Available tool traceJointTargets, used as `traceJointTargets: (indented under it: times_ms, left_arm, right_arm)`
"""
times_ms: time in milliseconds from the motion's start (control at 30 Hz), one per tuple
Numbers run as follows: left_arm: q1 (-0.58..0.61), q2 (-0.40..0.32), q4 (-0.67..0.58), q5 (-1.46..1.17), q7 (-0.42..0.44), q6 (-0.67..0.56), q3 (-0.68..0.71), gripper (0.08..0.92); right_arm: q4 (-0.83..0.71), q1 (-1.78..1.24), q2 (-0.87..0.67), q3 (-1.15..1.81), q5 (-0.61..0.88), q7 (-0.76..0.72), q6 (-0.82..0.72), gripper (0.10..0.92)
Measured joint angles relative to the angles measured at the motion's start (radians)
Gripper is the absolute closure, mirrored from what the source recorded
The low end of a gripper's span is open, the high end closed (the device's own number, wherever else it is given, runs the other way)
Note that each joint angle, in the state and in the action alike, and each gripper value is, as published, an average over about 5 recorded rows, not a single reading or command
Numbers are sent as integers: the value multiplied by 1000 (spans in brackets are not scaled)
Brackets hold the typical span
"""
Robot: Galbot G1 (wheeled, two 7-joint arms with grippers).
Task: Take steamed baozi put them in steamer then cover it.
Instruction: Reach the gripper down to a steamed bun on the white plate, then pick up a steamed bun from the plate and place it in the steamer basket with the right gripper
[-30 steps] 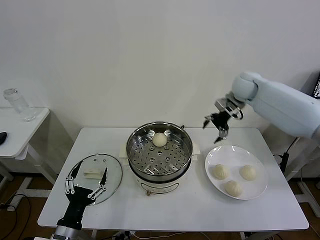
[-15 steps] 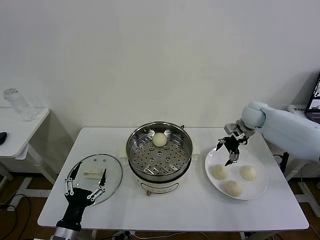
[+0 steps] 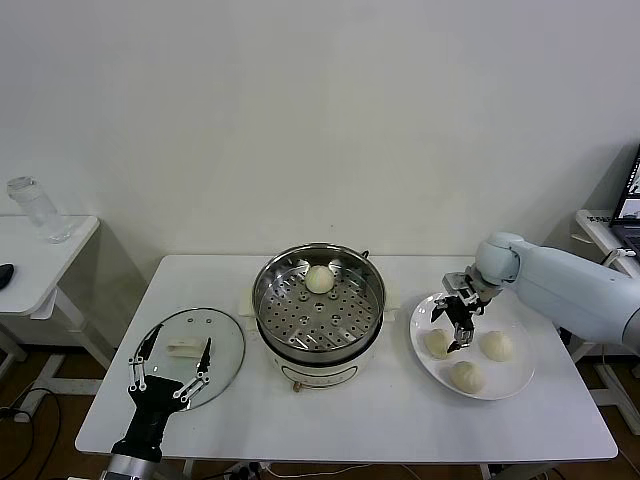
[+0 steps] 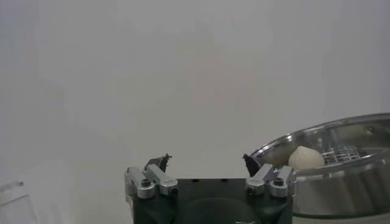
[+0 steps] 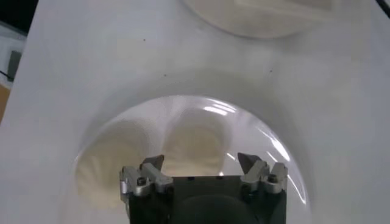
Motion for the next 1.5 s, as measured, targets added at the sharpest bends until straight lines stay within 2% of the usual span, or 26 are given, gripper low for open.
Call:
traceJointTargets:
  times_ms: [300, 667, 900, 1133, 1500]
  left_arm:
    - [-1, -1, 1, 0, 0, 0, 1, 177]
    - [-4, 0, -6, -6, -1, 1, -2, 177]
    - [-6, 3, -10, -11, -2, 3, -5, 177]
    - [-15, 9, -12, -11, -3, 7, -2, 177]
    - [-21, 14, -22, -5, -3, 16, 14, 177]
  right_arm:
    - [3, -21, -4, 7, -19, 15, -2, 222]
    - [7, -30, -6, 21, -40, 26, -3, 369]
    - [23, -2, -21, 37, -47, 6, -3, 380]
    - [25, 101, -9, 54, -32, -83, -5, 373]
    - [77, 381, 130, -35, 129, -173, -47, 378]
